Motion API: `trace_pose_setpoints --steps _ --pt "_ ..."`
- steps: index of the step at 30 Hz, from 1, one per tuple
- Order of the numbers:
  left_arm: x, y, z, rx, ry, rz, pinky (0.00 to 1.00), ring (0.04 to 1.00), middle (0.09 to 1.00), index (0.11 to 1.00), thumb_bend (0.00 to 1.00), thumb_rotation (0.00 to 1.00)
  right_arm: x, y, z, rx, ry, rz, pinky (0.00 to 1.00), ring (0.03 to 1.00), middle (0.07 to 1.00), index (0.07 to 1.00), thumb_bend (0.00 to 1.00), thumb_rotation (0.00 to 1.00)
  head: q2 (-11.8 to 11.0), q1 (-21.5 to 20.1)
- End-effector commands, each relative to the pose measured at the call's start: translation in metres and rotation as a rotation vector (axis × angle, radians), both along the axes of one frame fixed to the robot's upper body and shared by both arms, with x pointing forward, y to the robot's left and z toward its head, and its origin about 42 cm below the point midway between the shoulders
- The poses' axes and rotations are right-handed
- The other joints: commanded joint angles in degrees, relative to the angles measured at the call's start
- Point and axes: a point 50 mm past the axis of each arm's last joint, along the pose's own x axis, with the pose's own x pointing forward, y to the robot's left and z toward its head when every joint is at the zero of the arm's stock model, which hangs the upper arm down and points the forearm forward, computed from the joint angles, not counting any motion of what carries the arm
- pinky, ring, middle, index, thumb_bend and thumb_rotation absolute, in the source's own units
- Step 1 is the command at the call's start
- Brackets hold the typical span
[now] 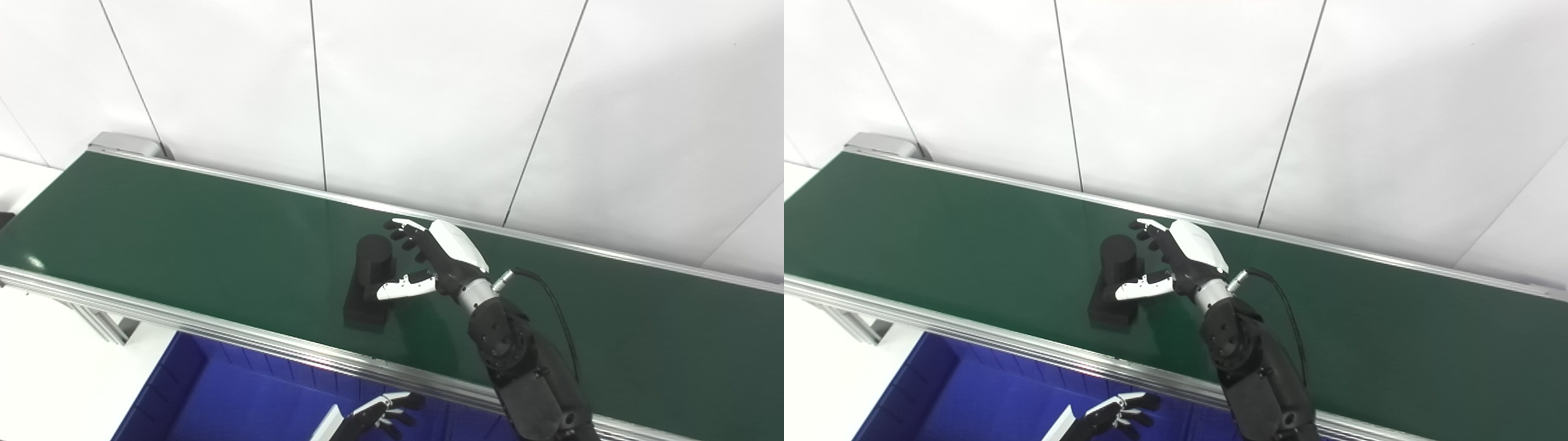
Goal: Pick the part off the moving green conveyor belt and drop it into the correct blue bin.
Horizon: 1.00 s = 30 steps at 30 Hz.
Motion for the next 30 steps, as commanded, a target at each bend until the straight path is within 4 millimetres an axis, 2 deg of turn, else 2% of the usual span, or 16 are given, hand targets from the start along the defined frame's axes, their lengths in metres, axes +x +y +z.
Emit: trace_pose_setpoints --steps 1,7,10,11,12,13,14,15,16,18,20,30 --pt "-0.002 -0.001 0.005 -0.008 -0.047 -0.005 0.58 0.702 0.798 0.809 1.00 0.25 0.005 0.018 0.024 0.048 -0.073 0.017 0.69 0.793 0.851 0.863 0.87 0.42 0.1 -0.1" --pt "-0.002 -0.001 0.006 -0.006 -0.052 -0.001 0.58 0.703 0.800 0.808 1.00 0.26 0.006 0.023 0.016 0.046 -0.060 0.011 0.66 0.775 0.843 0.862 0.85 0.41 0.4 0.1" --pt "-0.002 0.000 0.006 -0.005 -0.053 0.000 0.58 0.701 0.803 0.809 1.00 0.27 0.007 0.025 0.011 0.067 -0.066 0.002 0.65 0.759 0.835 0.844 0.80 0.35 0.5 0.0" --pt "-0.002 0.000 0.006 -0.005 -0.052 -0.001 0.59 0.703 0.803 0.811 1.00 0.26 0.007 0.026 0.009 0.074 -0.080 -0.004 0.60 0.703 0.796 0.809 0.71 0.27 0.5 0.0" --pt "-0.002 0.000 0.006 -0.005 -0.052 -0.002 0.59 0.705 0.804 0.812 1.00 0.26 0.007 0.026 0.008 0.080 -0.091 -0.009 0.58 0.678 0.776 0.791 0.66 0.22 0.5 0.0" --pt "-0.002 0.000 0.006 0.000 -0.056 -0.002 0.59 0.706 0.804 0.812 1.00 0.26 0.007 0.026 0.006 0.088 -0.121 -0.017 0.57 0.675 0.774 0.789 0.65 0.22 0.6 -0.1" --pt "-0.002 0.001 0.006 0.002 -0.059 -0.001 0.58 0.702 0.802 0.809 1.00 0.26 0.007 0.027 0.004 0.098 -0.147 -0.026 0.53 0.617 0.709 0.751 0.59 0.11 0.7 -0.2" --pt "-0.002 0.001 0.007 0.002 -0.059 -0.001 0.58 0.701 0.800 0.806 1.00 0.26 0.006 0.026 0.003 0.111 -0.167 -0.038 0.49 0.562 0.583 0.647 0.55 0.06 0.7 -0.2" --pt "-0.002 0.001 0.007 0.002 -0.058 -0.002 0.58 0.703 0.801 0.807 1.00 0.26 0.006 0.026 0.001 0.124 -0.182 -0.049 0.44 0.507 0.500 0.581 0.53 0.02 0.8 -0.3" --pt "-0.002 0.002 0.007 0.003 -0.057 -0.005 0.58 0.703 0.800 0.808 1.00 0.26 0.005 0.025 0.000 0.147 -0.194 -0.070 0.40 0.472 0.458 0.542 0.52 0.01 0.8 -0.4" --pt "-0.001 0.002 0.007 0.001 -0.055 -0.004 0.59 0.704 0.798 0.805 1.00 0.26 0.004 0.024 -0.001 0.169 -0.203 -0.086 0.40 0.472 0.454 0.523 0.51 0.00 0.8 -0.5" --pt "0.001 0.008 0.005 0.005 -0.045 -0.007 0.59 0.711 0.801 0.805 1.00 0.26 0.005 0.018 0.003 0.234 -0.251 -0.137 0.31 0.380 0.415 0.530 0.51 0.00 0.9 -1.3"
